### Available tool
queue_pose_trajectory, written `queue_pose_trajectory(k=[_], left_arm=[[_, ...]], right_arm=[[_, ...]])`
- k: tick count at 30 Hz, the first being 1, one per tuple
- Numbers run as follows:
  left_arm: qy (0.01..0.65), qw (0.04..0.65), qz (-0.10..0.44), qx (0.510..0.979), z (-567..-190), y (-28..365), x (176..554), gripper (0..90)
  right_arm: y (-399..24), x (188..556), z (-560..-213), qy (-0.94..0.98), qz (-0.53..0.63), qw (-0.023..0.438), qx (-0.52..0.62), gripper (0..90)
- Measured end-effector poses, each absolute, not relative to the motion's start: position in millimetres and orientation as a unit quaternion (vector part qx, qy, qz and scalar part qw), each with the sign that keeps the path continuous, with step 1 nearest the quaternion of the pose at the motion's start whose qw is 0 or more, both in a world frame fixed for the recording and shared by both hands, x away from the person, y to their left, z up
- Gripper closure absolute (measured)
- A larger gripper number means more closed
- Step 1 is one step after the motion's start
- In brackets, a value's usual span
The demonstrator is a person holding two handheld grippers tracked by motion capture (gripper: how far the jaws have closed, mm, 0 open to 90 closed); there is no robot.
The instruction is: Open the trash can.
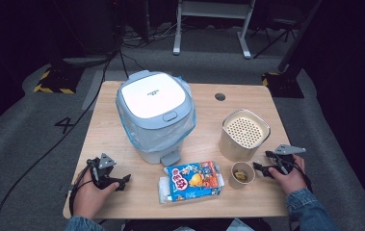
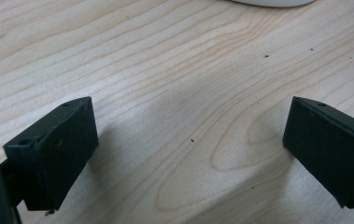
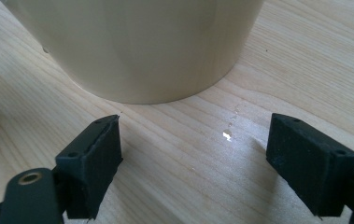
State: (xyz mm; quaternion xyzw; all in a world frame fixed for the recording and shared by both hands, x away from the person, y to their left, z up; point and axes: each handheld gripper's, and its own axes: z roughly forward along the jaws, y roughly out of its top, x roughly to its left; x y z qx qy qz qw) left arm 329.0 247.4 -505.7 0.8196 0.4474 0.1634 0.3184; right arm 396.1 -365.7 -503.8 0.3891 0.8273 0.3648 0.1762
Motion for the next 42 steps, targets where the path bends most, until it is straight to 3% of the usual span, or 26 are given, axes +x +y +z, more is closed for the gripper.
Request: queue_pose_trajectory(k=[5,6,10,13,20,29,31,33,36,42], left_arm=[[0.431,0.330,0.162,0.824,-504.9,251.5,333.1,6.4],[0.424,0.337,0.162,0.825,-503.8,253.9,333.9,24.5],[0.447,0.326,0.154,0.818,-496.3,258.1,333.9,43.9],[0.434,0.368,0.139,0.811,-481.9,256.5,333.8,43.6],[0.410,0.375,0.126,0.822,-452.9,252.6,330.8,49.2],[0.346,0.427,0.111,0.828,-406.1,234.0,322.3,53.4],[0.346,0.429,0.112,0.827,-395.7,229.2,320.6,55.6],[0.341,0.412,0.121,0.836,-386.3,221.5,319.8,56.1],[0.329,0.419,0.129,0.836,-370.8,213.1,318.7,60.6],[0.287,0.443,0.137,0.838,-341.2,205.5,318.7,61.1]], right_arm=[[-368.1,390.0,-503.6,0.824,0.365,0.180,0.395,21.5],[-369.7,385.6,-503.7,0.819,0.363,0.185,0.404,21.5],[-371.9,380.3,-503.7,0.815,0.362,0.189,0.410,21.7],[-374.5,376.8,-503.5,0.814,0.364,0.189,0.411,24.6],[-377.2,376.3,-503.3,0.812,0.367,0.188,0.413,29.0],[-378.6,375.9,-503.0,0.814,0.374,0.186,0.405,38.5],[-379.0,375.9,-502.6,0.819,0.382,0.178,0.389,50.2],[-379.2,375.6,-502.5,0.822,0.385,0.174,0.383,54.2],[-382.5,376.3,-502.4,0.815,0.388,0.175,0.392,67.6],[-388.3,378.1,-502.5,0.809,0.399,0.157,0.401,73.9]])
